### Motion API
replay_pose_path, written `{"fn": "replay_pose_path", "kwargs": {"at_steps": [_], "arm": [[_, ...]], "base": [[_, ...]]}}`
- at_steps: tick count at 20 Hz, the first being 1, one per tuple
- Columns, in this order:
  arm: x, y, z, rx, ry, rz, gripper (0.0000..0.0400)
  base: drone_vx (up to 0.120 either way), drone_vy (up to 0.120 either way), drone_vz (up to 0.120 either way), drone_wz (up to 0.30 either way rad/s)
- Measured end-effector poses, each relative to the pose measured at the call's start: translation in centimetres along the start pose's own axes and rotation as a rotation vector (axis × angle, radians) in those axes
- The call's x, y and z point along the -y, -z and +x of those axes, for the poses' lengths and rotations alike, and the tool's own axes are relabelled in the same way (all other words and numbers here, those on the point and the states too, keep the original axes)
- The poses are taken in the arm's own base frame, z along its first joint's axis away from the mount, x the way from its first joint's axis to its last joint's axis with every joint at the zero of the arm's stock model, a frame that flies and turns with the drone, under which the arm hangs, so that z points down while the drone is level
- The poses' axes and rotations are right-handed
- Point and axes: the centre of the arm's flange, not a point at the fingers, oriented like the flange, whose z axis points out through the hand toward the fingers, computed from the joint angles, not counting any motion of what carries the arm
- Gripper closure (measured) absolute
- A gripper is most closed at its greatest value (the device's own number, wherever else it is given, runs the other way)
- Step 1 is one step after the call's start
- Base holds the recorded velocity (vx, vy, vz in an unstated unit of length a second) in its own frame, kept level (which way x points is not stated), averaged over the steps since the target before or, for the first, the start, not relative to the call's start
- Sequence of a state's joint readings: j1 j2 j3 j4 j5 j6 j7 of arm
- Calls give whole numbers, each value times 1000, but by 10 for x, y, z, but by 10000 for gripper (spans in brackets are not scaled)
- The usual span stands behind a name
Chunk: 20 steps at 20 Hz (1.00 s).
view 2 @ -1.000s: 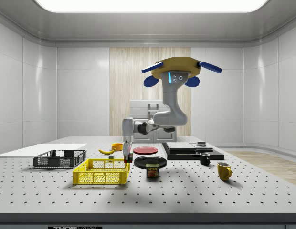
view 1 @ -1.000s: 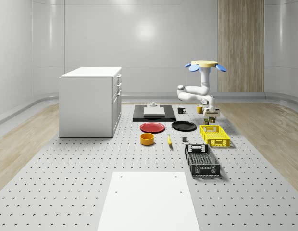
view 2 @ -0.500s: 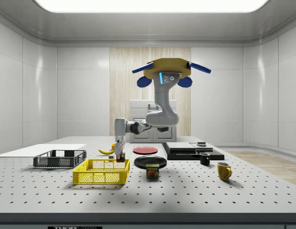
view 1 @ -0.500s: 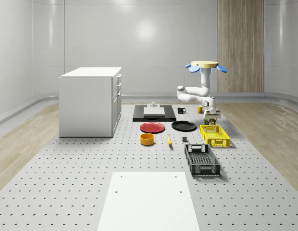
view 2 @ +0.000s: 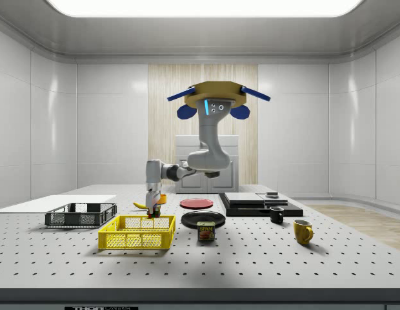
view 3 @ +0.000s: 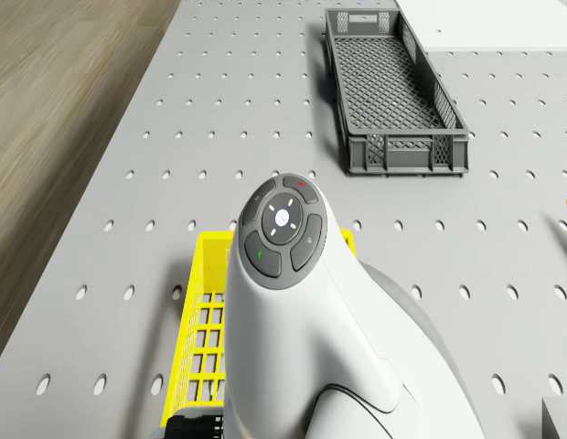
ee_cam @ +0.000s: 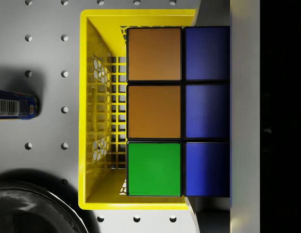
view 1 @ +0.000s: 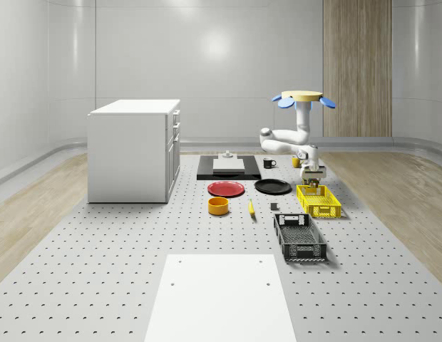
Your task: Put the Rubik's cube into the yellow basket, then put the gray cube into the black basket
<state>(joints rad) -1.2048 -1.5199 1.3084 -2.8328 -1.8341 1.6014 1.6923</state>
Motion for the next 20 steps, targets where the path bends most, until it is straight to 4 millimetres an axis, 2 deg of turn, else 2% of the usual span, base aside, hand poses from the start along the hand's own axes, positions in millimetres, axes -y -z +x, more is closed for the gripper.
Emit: {"fn": "replay_pose_path", "kwargs": {"at_steps": [5,20], "arm": [[0,-11,0,0,0,0,75],[0,-71,0,0,0,0,75]], "base": [[0,0,0,0],[0,0,0,0]]}}
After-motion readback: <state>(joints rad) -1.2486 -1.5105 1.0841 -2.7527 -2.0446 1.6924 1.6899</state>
